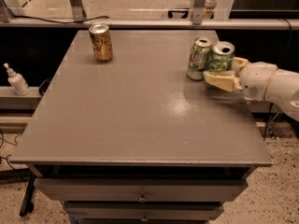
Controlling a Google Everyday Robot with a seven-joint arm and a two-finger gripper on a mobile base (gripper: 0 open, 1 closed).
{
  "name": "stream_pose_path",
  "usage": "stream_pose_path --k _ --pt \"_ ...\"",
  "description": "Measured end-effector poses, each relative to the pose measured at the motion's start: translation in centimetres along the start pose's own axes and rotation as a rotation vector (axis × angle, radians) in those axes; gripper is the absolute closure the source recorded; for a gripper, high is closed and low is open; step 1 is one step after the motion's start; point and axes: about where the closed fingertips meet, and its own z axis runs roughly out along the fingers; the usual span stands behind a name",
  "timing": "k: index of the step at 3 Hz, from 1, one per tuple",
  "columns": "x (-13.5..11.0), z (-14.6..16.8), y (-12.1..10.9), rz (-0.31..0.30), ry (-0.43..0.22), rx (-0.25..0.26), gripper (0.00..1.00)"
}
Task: Move green can near 7up can
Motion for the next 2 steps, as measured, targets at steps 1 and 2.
stream_pose_path --k 1,2 --pt "0.72 0.02 -0.05 0.012 -0.003 0.001 0.13" --pt "1.41 -0.15 0.08 0.029 0.002 0.006 0.0"
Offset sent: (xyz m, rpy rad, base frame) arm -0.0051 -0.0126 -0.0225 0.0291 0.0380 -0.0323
